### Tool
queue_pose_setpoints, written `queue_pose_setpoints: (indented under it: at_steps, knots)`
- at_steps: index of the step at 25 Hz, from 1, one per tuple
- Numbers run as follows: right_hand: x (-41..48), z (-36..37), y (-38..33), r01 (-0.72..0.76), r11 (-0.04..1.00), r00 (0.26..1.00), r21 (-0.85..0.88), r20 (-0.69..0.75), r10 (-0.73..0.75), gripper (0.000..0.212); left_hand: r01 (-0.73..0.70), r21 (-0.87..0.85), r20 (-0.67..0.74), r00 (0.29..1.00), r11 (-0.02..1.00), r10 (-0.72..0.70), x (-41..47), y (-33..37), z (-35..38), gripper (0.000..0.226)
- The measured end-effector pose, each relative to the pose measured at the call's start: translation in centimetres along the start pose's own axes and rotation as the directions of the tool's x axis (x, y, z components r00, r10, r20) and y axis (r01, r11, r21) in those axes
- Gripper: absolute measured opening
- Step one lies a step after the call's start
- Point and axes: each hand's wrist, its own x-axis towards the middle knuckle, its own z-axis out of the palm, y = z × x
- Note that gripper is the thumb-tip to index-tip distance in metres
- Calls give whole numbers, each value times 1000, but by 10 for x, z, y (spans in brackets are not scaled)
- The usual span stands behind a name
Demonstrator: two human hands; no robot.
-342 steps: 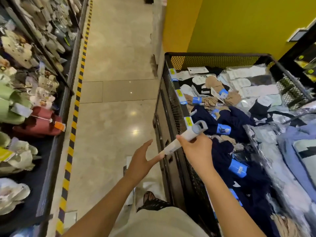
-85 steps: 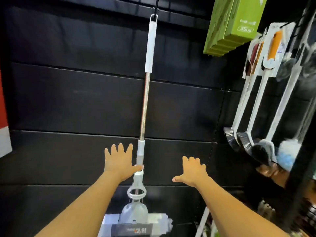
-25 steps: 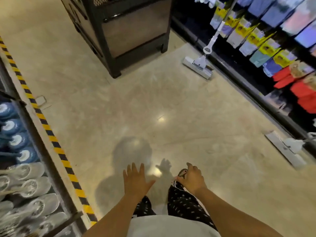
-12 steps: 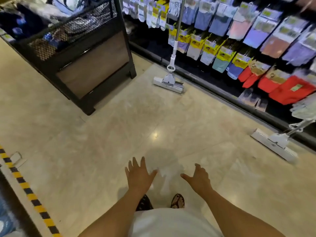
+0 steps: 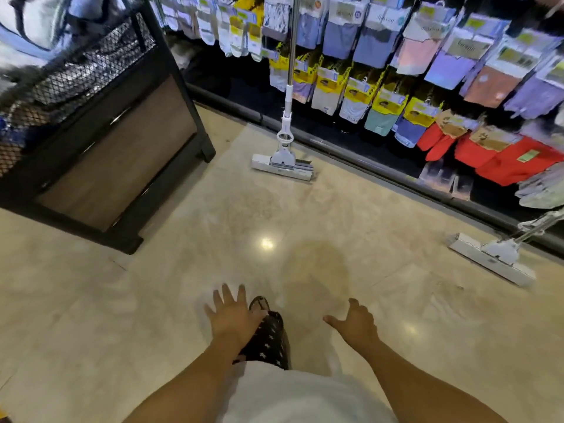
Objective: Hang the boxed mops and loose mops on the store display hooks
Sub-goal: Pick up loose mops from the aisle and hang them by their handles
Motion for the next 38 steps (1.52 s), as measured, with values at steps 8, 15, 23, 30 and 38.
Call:
queue_pose_setpoints:
  at_steps: [8,15,23,30,38]
  knots:
    - [73,-68,-189,185,930,983,317,-46,-180,96,-61,14,-62,996,998,62,137,-14,-133,90]
    - [138,-114,-162,-21,981,999,194,-27,26,92,-69,44,30,997,997,67,194,46,-149,91]
    - [301,-274,-234,85,952,992,294,-119,-52,88,70,48,-111,992,996,-64,319,137,-308,91]
    - [382,-358,-265,67,954,991,291,-128,-31,85,-84,-170,-171,984,982,55,372,266,-380,90]
    - [414,-365,-296,-46,959,996,278,-56,64,84,-48,-111,-60,997,993,41,451,232,-412,87]
